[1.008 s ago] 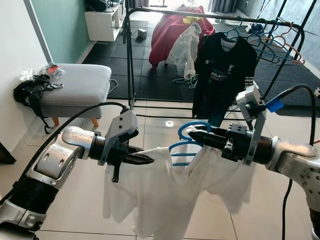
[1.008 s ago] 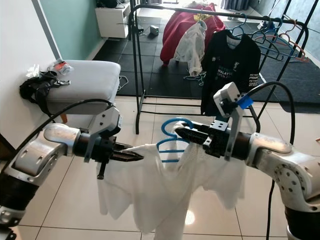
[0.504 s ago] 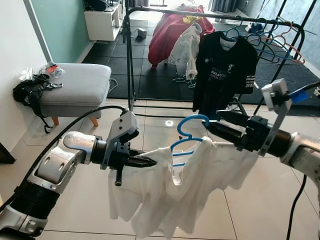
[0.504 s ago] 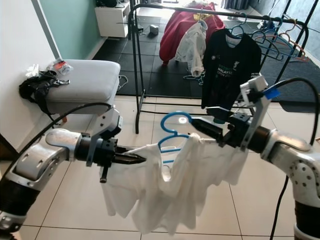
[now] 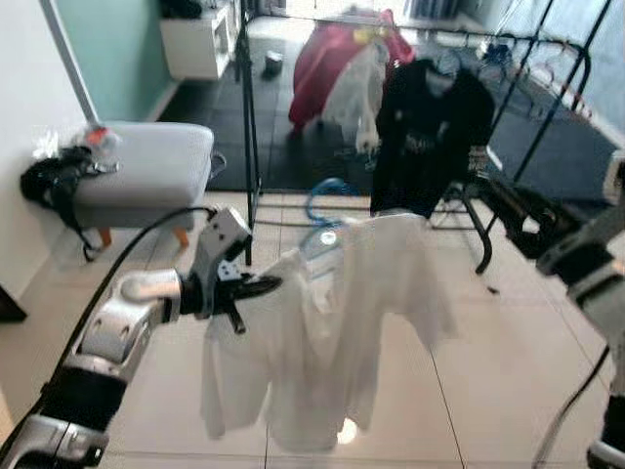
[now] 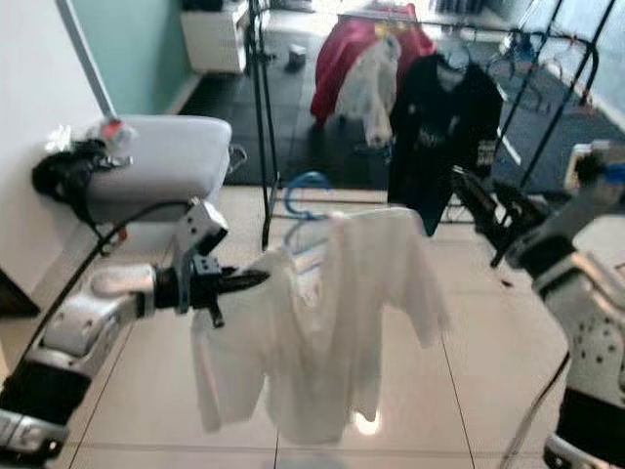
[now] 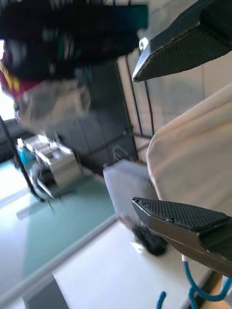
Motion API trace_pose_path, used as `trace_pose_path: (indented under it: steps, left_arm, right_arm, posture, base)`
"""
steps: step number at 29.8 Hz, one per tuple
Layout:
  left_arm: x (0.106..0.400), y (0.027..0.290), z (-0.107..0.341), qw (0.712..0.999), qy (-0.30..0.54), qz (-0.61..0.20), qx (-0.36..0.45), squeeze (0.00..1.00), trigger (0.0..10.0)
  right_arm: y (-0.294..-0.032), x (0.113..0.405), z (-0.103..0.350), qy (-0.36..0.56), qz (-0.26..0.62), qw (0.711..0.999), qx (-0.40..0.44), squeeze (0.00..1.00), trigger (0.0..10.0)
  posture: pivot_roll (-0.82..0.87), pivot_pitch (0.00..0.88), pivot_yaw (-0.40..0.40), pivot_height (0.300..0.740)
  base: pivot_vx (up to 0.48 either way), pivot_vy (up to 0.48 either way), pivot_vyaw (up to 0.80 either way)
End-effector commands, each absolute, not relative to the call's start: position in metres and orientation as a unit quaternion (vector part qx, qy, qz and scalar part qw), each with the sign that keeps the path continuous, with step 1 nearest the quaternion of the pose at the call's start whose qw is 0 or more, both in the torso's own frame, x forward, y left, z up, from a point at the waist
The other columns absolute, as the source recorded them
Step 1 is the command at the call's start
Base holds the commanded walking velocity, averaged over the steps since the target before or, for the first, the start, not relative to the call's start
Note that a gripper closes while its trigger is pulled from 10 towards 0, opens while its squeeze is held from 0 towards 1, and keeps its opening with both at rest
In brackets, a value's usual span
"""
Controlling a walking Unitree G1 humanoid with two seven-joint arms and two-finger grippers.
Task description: Hang hanger
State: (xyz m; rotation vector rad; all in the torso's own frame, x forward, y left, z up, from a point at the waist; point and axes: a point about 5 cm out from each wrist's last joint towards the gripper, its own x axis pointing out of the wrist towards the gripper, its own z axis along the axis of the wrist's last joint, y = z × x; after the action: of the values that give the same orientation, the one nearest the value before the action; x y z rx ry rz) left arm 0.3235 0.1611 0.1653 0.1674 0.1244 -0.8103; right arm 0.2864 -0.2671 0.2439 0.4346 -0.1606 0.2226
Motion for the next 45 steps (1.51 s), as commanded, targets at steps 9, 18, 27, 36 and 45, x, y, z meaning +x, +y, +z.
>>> trace_pose_path:
  steps: [9, 18, 27, 36, 45]
  left_arm:
    - [0.313, 0.155, 0.151, 0.977, 0.007, -0.215, -0.009, 0.0, 10.0]
    - [0.301, 0.155, 0.128, 0.987, 0.024, -0.16, -0.004, 0.0, 10.0]
    - [0.303, 0.147, 0.127, 0.988, 0.018, -0.151, -0.001, 0.0, 10.0]
    - [0.316, 0.138, 0.146, 0.99, -0.014, -0.142, 0.003, 0.0, 10.0]
    - [0.324, 0.138, 0.167, 0.989, -0.047, -0.136, 0.024, 0.0, 10.0]
  right_arm:
    - [-0.247, 0.283, 0.202, -0.059, 0.032, 0.97, 0.234, 0.0, 10.0]
    - [-0.233, 0.277, 0.168, -0.012, -0.004, 0.993, 0.115, 0.0, 10.0]
    - [-0.227, 0.268, 0.151, 0.002, -0.015, 0.995, 0.099, 0.0, 10.0]
    - [-0.227, 0.27, 0.157, -0.024, -0.005, 0.996, 0.086, 0.0, 10.0]
    - [-0.223, 0.269, 0.161, -0.041, 0.011, 0.996, 0.08, 0.0, 10.0]
  posture:
    - [-0.08, 0.094, -0.032, 0.74]
    - [-0.07, 0.077, -0.036, 0.74]
    - [-0.09, 0.062, -0.029, 0.74]
    - [-0.09, 0.07, -0.027, 0.74]
    - [-0.09, 0.076, -0.026, 0.74]
  base:
    - [0.0, 0.0, -0.7]
    - [0.059, 0.0, 0.0]
    - [0.322, 0.0, 0.0]
    - [0.349, 0.0, 0.0]
    - [0.349, 0.0, 0.64]
